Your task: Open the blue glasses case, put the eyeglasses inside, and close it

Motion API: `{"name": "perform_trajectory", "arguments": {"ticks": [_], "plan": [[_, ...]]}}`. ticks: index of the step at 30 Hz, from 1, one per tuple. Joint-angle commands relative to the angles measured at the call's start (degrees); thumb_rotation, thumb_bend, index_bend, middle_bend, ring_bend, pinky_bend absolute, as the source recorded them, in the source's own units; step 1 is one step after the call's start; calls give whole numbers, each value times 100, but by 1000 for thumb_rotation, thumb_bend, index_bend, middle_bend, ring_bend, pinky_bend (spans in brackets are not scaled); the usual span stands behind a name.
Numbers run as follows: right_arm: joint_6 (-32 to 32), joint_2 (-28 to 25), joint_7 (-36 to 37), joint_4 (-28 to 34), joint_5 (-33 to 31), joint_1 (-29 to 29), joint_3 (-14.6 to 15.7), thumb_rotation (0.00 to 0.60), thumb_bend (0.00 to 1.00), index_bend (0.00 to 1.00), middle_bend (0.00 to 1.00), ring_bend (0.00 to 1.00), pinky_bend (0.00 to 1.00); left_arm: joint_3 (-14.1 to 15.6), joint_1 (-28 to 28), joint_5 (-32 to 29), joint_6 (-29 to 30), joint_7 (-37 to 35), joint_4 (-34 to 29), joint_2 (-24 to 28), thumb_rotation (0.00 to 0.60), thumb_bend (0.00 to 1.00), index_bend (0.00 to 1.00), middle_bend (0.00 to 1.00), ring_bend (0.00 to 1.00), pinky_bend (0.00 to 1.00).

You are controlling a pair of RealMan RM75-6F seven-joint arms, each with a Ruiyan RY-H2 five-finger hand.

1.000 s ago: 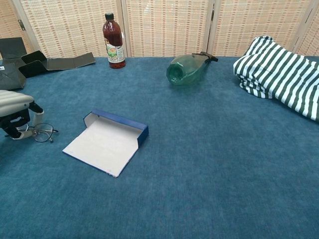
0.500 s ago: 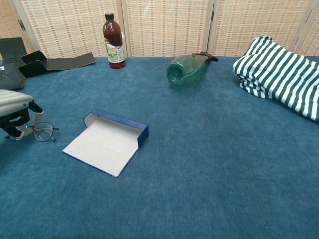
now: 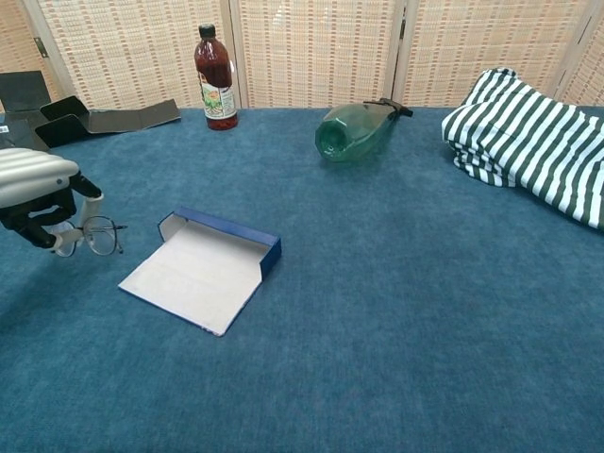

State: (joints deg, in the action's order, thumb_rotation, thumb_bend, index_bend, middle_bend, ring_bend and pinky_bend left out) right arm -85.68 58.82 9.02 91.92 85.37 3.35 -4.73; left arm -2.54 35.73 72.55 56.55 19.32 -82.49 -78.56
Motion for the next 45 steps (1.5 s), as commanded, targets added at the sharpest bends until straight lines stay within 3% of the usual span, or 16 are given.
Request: {"name": "perform_trajectory", "arguments": {"ticks": [1, 9, 20, 27, 36, 45], "plan": [[-2, -1, 8, -10, -11, -8, 1, 600, 200, 176, 345, 488, 275, 18, 55, 232, 104, 200, -404, 64, 600, 511, 670, 922, 988, 1000], [-1, 7, 69, -69, -30, -28, 8, 600, 200, 176, 345, 488, 275, -88, 321, 287, 15, 847, -842, -309, 600, 511, 669, 922, 988, 1000], [-8, 29, 189, -189, -70, -74, 19, 600, 200, 175, 346, 488, 275, -233, 685, -207, -154, 1987, -264, -1117, 600, 511, 666, 922, 988, 1000], [-17, 34, 225, -217, -65, -91, 24, 600, 200, 175, 346, 488, 275, -245, 757, -498, -173, 2324, -42, -1269, 600, 511, 643, 922, 988, 1000], [-12, 43, 232, -229, -55, -82, 13, 600, 201, 176, 346, 488, 275, -275, 755, -630, -142, 2143, 18, -1325, 600, 498, 409, 922, 988, 1000], [16, 39, 216, -219, -63, -65, 1, 600, 200, 175, 346, 489, 275, -238, 660, -400, 79, 1771, -33, -1228, 600, 430, 273, 922, 987, 1000]]}}
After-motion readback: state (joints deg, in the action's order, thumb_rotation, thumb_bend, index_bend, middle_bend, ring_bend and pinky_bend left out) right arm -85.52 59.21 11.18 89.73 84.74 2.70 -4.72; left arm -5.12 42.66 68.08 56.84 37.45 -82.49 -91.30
